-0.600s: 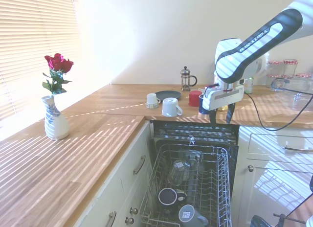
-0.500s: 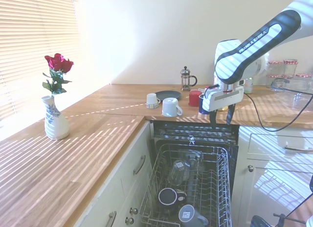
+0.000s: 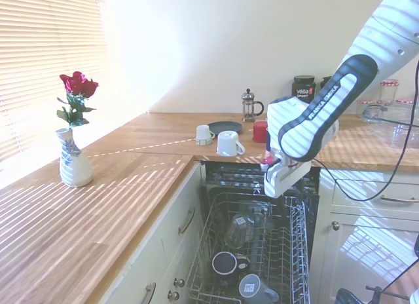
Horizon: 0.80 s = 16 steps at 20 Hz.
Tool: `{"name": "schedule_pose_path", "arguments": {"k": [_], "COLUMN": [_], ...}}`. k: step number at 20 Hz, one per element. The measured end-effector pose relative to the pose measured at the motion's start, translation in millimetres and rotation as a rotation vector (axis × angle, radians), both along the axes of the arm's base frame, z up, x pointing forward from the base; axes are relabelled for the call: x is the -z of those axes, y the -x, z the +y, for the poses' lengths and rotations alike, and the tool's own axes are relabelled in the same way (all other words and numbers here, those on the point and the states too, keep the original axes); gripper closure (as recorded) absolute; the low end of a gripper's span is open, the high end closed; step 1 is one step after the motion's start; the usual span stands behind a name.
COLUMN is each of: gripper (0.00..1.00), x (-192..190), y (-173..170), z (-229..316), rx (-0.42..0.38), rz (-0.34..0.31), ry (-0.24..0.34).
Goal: Unload the mug from the dish rack
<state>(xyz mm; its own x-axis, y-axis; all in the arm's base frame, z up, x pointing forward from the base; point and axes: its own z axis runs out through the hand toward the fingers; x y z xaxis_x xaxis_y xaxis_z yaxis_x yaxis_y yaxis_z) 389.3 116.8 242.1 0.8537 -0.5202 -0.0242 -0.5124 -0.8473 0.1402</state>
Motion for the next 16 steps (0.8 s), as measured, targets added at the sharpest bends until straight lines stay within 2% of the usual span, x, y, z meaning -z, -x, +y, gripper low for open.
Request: {"name": "schedule_pose_path", "arguments": {"k": [5, 9, 12, 16], "gripper": [0.0, 0.0, 0.0, 0.0], "x": [55.8, 106.9, 140.7, 165.2], "y": [36.6, 69.7, 73.7, 62.5], "z": [53.2, 91.4, 106.3, 131.1], "rx": [-0.08, -0.183, -0.225, -0.275], "rz": [0.024, 0.06, 0.093, 0.085], "ry": [0.02, 0.02, 0.025, 0.051]}}
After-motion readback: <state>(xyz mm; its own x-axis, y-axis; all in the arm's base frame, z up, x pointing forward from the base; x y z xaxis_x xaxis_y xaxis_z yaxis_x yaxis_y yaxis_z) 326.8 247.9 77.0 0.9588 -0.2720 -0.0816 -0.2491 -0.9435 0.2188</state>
